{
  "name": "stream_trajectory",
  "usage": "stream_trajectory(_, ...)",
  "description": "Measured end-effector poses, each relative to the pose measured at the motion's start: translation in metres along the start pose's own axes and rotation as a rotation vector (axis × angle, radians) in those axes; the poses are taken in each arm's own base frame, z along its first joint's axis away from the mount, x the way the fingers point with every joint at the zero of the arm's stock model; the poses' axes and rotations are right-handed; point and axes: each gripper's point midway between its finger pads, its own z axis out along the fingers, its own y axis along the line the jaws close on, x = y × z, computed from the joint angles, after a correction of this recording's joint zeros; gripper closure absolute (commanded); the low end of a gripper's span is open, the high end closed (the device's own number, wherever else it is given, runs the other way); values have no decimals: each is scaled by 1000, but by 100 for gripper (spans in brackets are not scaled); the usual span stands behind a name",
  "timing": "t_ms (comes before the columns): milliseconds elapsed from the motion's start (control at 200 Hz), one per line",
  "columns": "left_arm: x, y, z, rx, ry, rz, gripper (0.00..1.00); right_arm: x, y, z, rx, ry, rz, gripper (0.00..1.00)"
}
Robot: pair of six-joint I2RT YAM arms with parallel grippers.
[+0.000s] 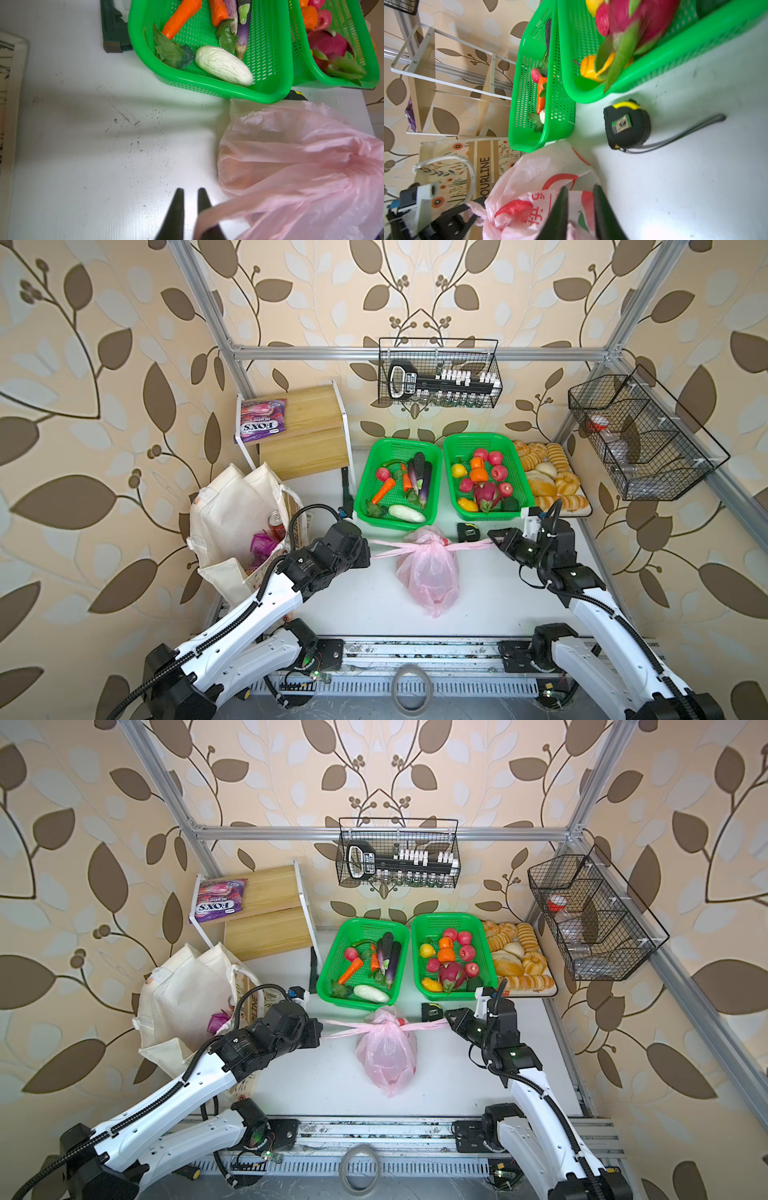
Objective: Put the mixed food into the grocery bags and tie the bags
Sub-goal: 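Lift the pink bag with the left gripper while the right gripper draws back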
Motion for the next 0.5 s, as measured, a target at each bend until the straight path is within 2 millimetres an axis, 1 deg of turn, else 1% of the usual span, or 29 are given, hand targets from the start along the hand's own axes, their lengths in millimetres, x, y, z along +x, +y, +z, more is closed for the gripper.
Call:
stream_trajectory(90,-15,-8,-12,20,-27,21,28,-13,14,-4,-33,-34,-7,41)
stream_trajectory(155,-32,-19,-24,45,-61,40,24,-25,28,-10,-52,-65,-25,38)
stream_trajectory(230,-51,-30,-38,71,-104,53,21,-42,45,-22,-71,-126,-53,35)
stream_trajectory(255,-56,-33,-41,79,-115,53,21,-47,49,-27,-73,-149,-66,33)
stream_trajectory(285,-61,-36,-45,89,-129,57,21,-53,54,-33,-76,-176,-79,26)
stream_trajectory(375,-66,-46,-51,132,-136,89,22,-66,62,-49,-66,-257,-116,23)
stream_trajectory(500,-62,-71,-48,240,-81,148,23,-75,57,-62,-11,-323,-140,23)
